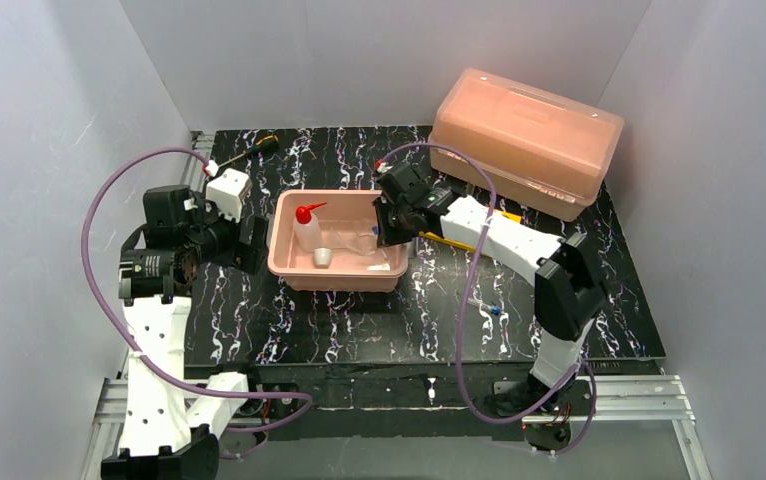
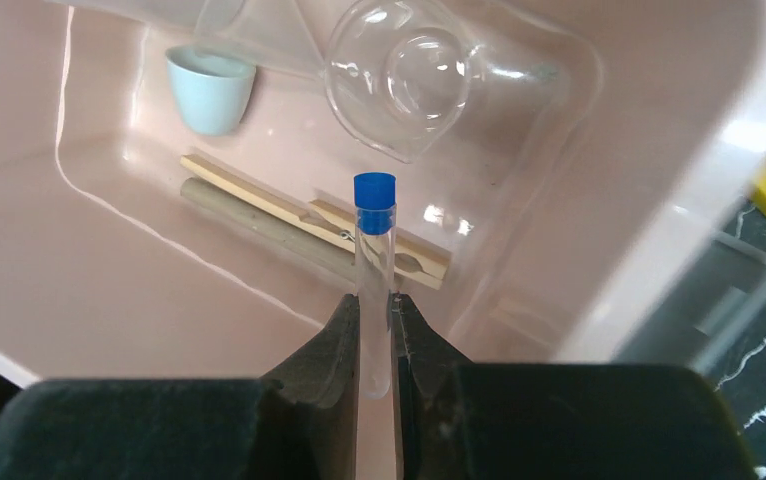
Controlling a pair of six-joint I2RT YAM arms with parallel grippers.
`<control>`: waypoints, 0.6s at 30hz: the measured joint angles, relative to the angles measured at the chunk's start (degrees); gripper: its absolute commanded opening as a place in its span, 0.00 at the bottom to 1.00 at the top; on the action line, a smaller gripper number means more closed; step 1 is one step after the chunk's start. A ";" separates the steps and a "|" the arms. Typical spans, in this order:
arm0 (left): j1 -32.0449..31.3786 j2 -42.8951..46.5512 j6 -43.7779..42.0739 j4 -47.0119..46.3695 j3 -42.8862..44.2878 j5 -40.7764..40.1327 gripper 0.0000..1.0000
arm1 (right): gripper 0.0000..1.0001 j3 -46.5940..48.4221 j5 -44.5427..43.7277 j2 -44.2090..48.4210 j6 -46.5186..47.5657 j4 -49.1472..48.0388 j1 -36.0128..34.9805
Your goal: Organize the chemistry lab equipment
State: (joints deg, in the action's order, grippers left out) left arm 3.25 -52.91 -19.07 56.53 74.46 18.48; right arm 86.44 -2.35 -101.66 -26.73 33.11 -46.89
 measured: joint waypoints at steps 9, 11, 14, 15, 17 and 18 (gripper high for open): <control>0.00 0.62 0.00 0.46 0.00 0.20 0.98 | 0.59 1.63 -0.76 0.04 1.56 0.82 -0.06; 0.00 0.60 0.00 0.46 0.00 0.22 0.98 | 0.60 2.12 -1.21 2.06 2.35 1.70 -0.04; 0.00 0.58 0.02 0.46 0.00 0.24 0.98 | 0.61 2.89 -2.74 7.41 3.85 2.66 -0.04; 0.00 0.56 0.00 0.44 0.00 0.24 0.98 | 0.61 2.85 -3.50 9.63 4.34 2.95 -0.02; 0.00 0.56 0.00 0.44 0.00 0.24 0.98 | 0.61 1.59 -5.40 15.27 5.10 2.68 0.11; 0.00 0.56 0.00 0.44 0.00 0.24 0.98 | 0.61 -0.31 -6.23 18.93 5.36 2.24 0.44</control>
State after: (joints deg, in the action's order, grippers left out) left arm 3.25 -52.36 -19.07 56.97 74.46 18.72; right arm 86.13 -8.59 -82.73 -21.36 35.35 -46.45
